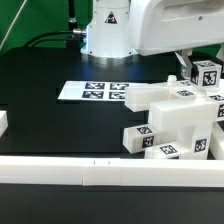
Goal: Assemble chair
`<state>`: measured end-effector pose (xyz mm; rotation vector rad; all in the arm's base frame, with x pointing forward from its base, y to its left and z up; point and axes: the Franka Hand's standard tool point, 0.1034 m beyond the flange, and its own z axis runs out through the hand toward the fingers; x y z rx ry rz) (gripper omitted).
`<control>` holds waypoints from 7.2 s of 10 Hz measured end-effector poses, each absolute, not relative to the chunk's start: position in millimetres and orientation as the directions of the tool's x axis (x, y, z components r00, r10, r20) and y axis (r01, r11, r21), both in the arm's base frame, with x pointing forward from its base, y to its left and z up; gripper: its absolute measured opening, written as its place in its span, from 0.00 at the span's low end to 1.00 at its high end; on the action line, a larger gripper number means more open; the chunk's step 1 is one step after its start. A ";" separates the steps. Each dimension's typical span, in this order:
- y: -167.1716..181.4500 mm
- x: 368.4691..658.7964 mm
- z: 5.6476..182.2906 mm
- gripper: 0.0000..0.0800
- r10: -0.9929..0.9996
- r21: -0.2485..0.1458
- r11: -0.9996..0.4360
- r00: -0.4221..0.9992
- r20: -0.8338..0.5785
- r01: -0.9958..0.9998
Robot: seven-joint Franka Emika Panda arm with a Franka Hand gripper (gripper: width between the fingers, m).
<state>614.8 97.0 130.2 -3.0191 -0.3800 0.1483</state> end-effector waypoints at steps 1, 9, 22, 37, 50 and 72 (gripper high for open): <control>97.0 614.8 130.3 0.36 0.251 -0.106 -0.965 0.964 -0.084 0.241; 99.2 616.9 121.6 0.36 0.255 -0.108 -0.963 0.962 -0.092 0.245; 92.9 621.4 121.7 0.36 0.259 -0.106 -0.962 0.963 -0.076 0.251; 96.4 622.2 122.2 0.36 -0.545 -0.022 -0.834 0.828 -0.130 -0.552; 95.8 621.8 121.7 0.81 -0.457 -0.036 -0.885 0.880 -0.129 -0.465; 85.9 629.5 121.7 0.36 0.074 -0.104 -0.992 0.996 -0.045 0.069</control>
Offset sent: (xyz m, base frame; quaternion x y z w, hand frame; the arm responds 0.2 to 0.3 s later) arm 0.0055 -0.0028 -0.0046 0.0056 -0.0024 -0.0193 0.9998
